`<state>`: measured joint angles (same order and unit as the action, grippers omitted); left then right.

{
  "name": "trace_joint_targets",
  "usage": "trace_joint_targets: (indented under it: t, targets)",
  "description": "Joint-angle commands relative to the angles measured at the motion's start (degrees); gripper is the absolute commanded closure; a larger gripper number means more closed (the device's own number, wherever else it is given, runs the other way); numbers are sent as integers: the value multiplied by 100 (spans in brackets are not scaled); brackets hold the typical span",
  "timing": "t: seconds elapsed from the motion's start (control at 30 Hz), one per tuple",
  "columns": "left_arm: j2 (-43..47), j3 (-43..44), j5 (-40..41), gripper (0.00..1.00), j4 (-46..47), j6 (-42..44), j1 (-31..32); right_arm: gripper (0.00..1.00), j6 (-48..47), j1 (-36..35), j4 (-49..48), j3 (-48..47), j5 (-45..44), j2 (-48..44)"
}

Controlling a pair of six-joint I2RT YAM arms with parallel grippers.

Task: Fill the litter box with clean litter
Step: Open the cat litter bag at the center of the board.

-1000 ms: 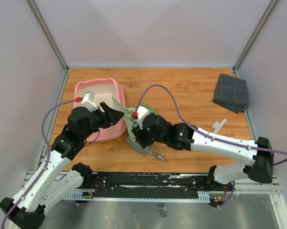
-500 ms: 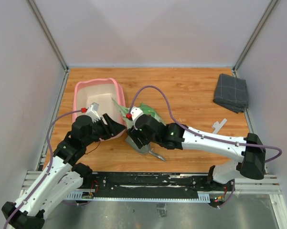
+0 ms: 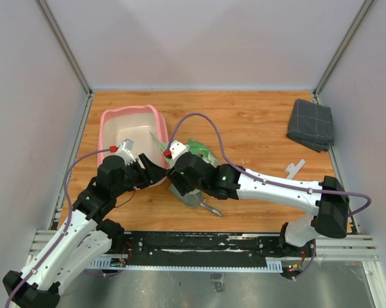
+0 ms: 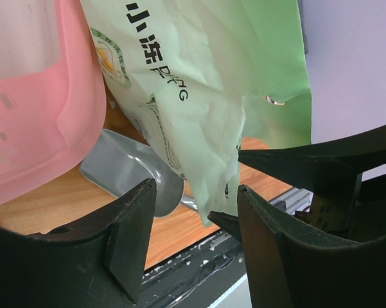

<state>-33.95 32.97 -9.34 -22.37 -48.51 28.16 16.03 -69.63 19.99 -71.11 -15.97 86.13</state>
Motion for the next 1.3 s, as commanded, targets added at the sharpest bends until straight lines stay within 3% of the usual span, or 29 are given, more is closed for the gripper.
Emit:
trace_joint_targets:
  t: [0.0,0.37,0.67,1.0,1.27]
  targets:
    - [57,-61,-90,42,169,-26,27,43,-35,-110,42,-86,-475,5]
    - [25,-153,-199,42,327,-62,23,47,19,-121,2,57,-327,-367]
    - [7,-157,-209,42,375,-72,23,45,105,-203,7,-27,-215,-24]
    - [-8,-87,-217,42,356,-60,27,48,71,-283,-4,-77,-452,135]
    - [-6,-106,-220,42,332,-42,23,55,21,-420,317,-201,-1200,235]
